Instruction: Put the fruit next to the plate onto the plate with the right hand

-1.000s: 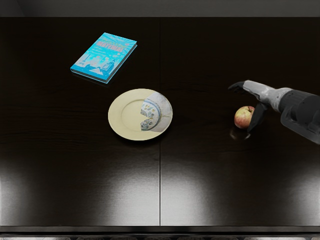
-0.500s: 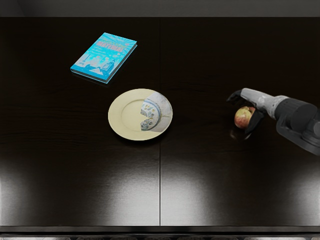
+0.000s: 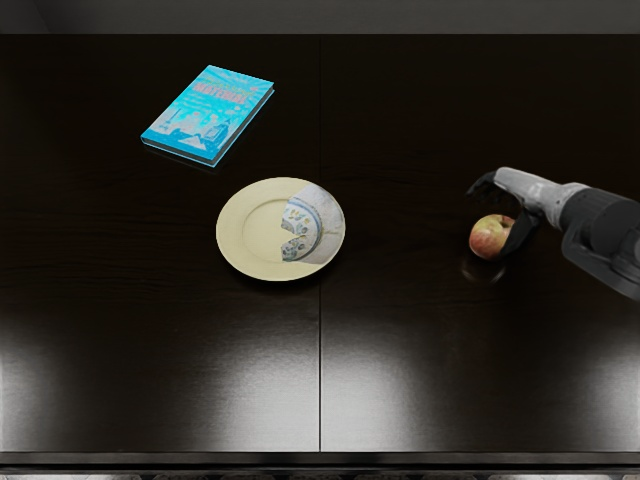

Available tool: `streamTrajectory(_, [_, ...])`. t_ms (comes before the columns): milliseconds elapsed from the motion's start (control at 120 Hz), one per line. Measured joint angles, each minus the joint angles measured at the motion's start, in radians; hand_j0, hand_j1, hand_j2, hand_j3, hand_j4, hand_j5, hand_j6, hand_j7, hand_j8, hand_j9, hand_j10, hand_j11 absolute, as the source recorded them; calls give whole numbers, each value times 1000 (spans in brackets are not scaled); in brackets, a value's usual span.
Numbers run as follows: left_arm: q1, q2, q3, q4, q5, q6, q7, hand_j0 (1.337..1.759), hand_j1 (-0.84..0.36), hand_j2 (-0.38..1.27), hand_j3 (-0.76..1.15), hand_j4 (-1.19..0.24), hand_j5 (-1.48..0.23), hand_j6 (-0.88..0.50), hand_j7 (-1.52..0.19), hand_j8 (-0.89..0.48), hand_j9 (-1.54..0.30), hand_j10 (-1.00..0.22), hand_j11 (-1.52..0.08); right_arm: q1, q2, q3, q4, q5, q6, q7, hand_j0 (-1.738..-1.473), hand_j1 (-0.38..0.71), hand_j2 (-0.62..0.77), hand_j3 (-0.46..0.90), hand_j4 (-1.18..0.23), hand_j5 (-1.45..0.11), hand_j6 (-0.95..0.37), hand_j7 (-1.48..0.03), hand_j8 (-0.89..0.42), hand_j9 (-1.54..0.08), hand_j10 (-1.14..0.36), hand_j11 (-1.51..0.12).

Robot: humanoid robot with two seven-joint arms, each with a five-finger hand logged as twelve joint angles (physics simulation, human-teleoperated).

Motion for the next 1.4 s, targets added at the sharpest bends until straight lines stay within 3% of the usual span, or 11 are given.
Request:
streamTrajectory(542, [0,0,0,0,0,0,0,1658,69,47,0,-233,-303,-233,-303,-233,-303,-233,-303,-7,58,-2,-118,1,3,0,-1658,10,-56,0,-307,-393,-309,-392,-308,-392,-307,-393])
streamTrajectory(1400, [0,0,0,0,0,0,0,1658,69,47,0,-233,-303,-233,-303,-233,-303,-233,-303,-39,140,-10,-209,-1,1,0,-1658,14,-57,0,-309,-397,-311,-396,-310,-397,-309,-397])
